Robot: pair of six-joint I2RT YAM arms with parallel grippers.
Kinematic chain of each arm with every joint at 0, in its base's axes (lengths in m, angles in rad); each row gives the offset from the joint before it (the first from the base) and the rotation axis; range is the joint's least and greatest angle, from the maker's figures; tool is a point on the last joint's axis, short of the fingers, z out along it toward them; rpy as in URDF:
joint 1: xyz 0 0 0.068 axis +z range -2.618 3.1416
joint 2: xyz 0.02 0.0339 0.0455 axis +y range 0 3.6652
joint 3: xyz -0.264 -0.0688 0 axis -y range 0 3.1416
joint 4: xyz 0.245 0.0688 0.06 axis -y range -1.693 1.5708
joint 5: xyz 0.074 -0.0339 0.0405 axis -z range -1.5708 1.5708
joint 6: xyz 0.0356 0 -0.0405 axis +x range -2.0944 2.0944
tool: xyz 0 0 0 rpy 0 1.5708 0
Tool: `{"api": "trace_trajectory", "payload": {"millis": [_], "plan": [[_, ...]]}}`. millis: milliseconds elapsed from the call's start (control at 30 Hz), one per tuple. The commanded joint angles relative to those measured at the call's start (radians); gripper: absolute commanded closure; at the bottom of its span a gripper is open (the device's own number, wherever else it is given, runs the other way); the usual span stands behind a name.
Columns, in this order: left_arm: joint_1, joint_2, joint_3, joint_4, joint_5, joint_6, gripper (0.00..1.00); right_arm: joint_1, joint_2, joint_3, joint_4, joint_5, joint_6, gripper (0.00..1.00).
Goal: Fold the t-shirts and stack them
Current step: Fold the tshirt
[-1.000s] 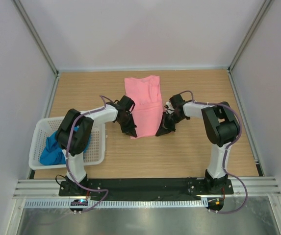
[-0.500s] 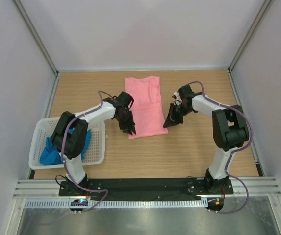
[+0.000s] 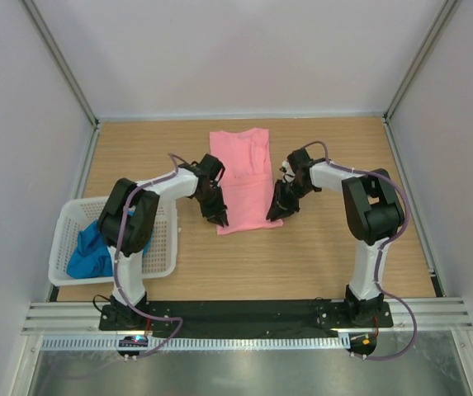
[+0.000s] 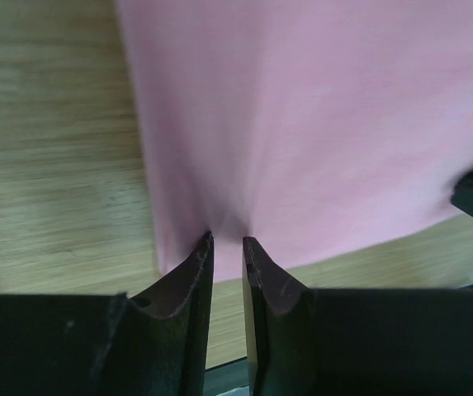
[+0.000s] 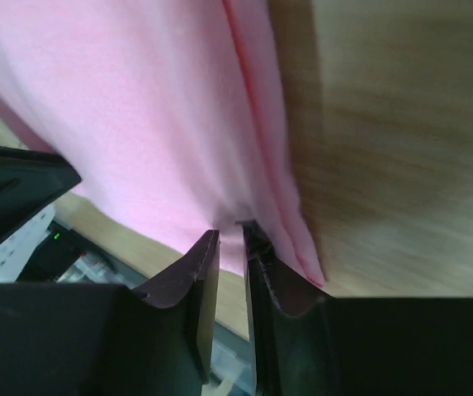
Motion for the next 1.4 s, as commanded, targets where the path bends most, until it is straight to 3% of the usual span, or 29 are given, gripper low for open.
{"api": "trace_trajectory", "payload": {"millis": [0,233,400,533,667,833,1067,1200,1367], "plan": [[-0.001,-0.009,-0.098,0.022,0.01,0.009,0.79,0.004,-0.027,-0.086,0.028,0.048,0.001,0.73],[-0.073,-0.098,-0.244,0.053,-0.005,-0.022,0.79,0.024,-0.174,-0.303,0.036,0.131,0.008,0.71],[-0.183,-0.213,-0.321,0.067,-0.018,-0.094,0.78,0.072,-0.325,-0.451,0.008,0.125,0.024,0.65],[-0.23,-0.315,-0.338,0.015,-0.05,-0.146,0.62,0.092,-0.464,-0.507,-0.042,0.142,0.045,0.55],[-0.239,-0.446,-0.336,-0.066,-0.108,-0.183,0.44,0.092,-0.617,-0.537,-0.12,0.192,0.077,0.38],[-0.242,-0.572,-0.393,-0.105,-0.117,-0.267,0.41,0.089,-0.685,-0.574,-0.136,0.262,0.117,0.27],[-0.275,-0.736,-0.569,-0.022,-0.154,-0.503,0.57,0.089,-0.736,-0.695,0.02,0.274,0.278,0.33],[-0.311,-0.775,-0.603,0.025,-0.197,-0.568,0.57,0.089,-0.777,-0.743,0.084,0.298,0.358,0.37],[-0.328,-0.687,-0.591,0.056,-0.2,-0.605,0.56,0.087,-0.777,-0.778,0.13,0.317,0.404,0.44]]}}
